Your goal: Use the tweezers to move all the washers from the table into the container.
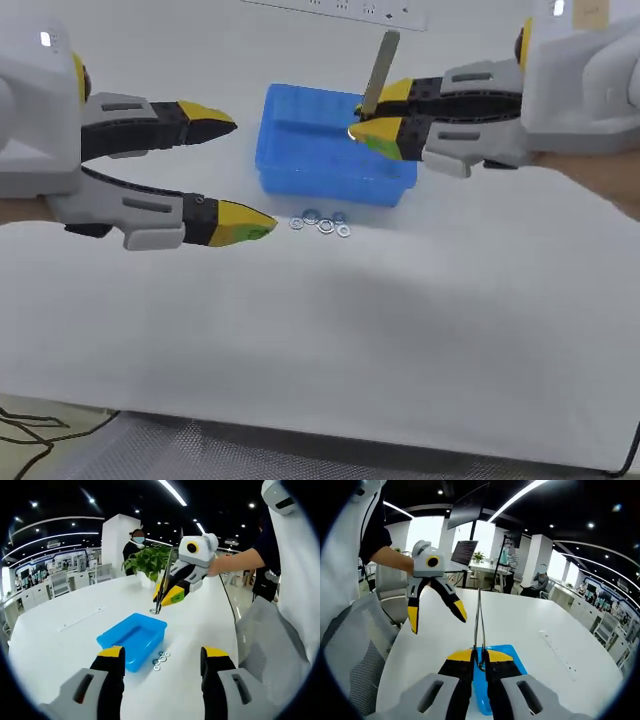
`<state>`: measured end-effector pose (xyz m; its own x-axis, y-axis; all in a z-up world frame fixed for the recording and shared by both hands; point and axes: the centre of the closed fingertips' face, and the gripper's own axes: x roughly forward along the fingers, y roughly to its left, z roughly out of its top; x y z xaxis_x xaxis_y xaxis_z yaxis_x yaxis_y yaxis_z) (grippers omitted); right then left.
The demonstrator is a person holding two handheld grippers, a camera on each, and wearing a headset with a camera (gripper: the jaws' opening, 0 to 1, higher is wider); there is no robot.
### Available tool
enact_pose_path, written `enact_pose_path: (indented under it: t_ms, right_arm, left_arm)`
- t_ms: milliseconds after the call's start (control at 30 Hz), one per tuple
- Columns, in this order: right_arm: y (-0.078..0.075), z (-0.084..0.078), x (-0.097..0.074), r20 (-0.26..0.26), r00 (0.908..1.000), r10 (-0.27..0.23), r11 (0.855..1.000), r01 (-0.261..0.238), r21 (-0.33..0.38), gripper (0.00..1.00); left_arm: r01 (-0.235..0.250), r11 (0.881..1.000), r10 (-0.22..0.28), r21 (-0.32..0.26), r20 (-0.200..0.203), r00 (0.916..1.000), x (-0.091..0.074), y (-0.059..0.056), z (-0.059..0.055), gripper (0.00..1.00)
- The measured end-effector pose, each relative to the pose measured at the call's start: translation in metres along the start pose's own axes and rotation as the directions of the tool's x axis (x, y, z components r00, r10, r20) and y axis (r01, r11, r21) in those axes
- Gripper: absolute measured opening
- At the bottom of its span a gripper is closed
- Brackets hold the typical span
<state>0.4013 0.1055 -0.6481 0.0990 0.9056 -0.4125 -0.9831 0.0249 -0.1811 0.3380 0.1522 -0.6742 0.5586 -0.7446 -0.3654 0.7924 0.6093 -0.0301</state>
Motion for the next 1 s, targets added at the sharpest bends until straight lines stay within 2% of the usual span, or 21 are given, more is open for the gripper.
enact_pose_path:
  t_ms: [33,67,267,400,500,567,767,1000]
  right_arm:
    - [-0.010,-0.003,0.001,-0.012,0.9999,-0.004,1.000,0.003,-0.031,0.09]
    - [-0.013,-0.004,0.002,-0.021,0.9998,-0.005,0.999,0.004,-0.049,0.09]
    - [-0.029,-0.011,0.015,-0.030,0.9995,0.008,0.999,-0.009,-0.051,0.09]
    - [-0.042,-0.025,0.030,-0.035,0.9993,0.007,0.999,-0.009,-0.045,0.09]
    - [-0.050,-0.041,0.043,-0.043,0.9989,0.015,0.999,-0.017,-0.028,0.09]
    - [-0.052,-0.054,0.052,-0.058,0.9978,0.032,0.999,-0.033,-0.020,0.09]
    - [-0.046,-0.078,0.074,-0.080,0.9940,0.075,0.997,-0.074,0.006,0.09]
    - [-0.038,-0.090,0.083,-0.081,0.9925,0.092,0.995,-0.089,0.042,0.10]
  left_arm:
    - [-0.004,1.000,0.004,-0.001,0.002,1.0000,0.000,0.001,0.000,0.66]
    - [-0.007,1.000,0.007,-0.003,0.005,1.0000,0.000,0.002,0.000,0.66]
    - [-0.018,1.000,0.018,-0.013,0.015,0.9997,0.000,0.005,-0.001,0.66]
    - [-0.033,0.999,0.033,-0.026,0.023,0.9992,-0.002,0.009,-0.002,0.66]
    - [-0.042,0.998,0.043,-0.040,0.025,0.9988,-0.004,0.012,-0.006,0.66]
    - [-0.051,0.997,0.052,-0.051,0.024,0.9983,-0.005,0.015,-0.010,0.66]
    - [-0.073,0.993,0.075,-0.096,0.013,0.9971,-0.008,0.020,-0.024,0.67]
    - [-0.092,0.986,0.092,-0.138,-0.002,0.9957,-0.009,0.021,-0.039,0.67]
